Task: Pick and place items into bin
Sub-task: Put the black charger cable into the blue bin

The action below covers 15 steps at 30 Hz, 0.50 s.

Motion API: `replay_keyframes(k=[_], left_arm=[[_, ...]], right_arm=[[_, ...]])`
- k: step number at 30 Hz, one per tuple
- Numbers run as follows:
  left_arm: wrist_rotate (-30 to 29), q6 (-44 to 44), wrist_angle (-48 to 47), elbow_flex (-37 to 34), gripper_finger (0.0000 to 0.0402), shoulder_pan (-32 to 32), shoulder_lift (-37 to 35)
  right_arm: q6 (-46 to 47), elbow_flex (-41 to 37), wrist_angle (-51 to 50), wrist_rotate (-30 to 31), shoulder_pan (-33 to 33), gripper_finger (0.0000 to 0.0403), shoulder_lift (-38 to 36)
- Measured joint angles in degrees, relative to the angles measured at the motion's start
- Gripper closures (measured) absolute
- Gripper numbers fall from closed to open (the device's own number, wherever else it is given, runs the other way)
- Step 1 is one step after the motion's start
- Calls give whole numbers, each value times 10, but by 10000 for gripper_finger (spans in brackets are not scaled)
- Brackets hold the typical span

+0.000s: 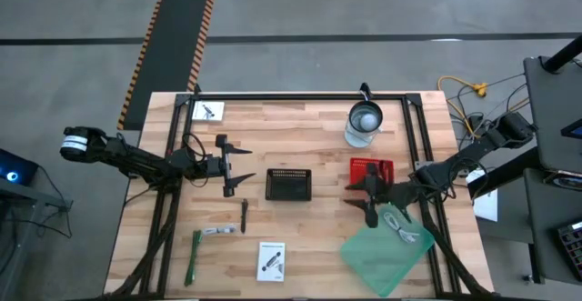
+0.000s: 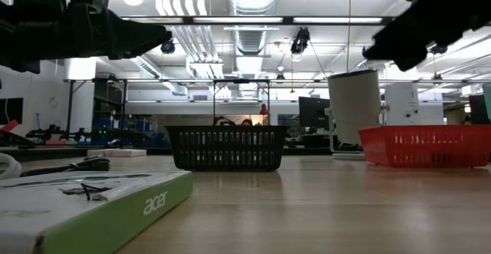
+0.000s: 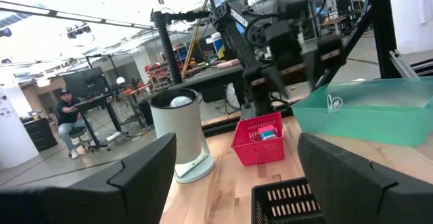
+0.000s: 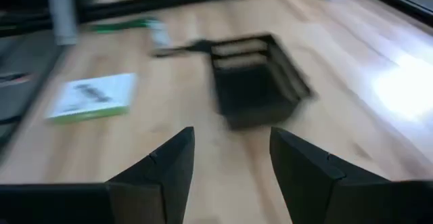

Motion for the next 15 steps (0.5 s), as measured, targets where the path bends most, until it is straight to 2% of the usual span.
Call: replay_keyframes(k=[9,15], left_arm=[[0,0,0,0,112,0,0],[0,0,0,0,112,0,0]], right_arm=[[-154,-19,181,-193,0,246,0],[-216,-57,252,-192,-14,257,0]])
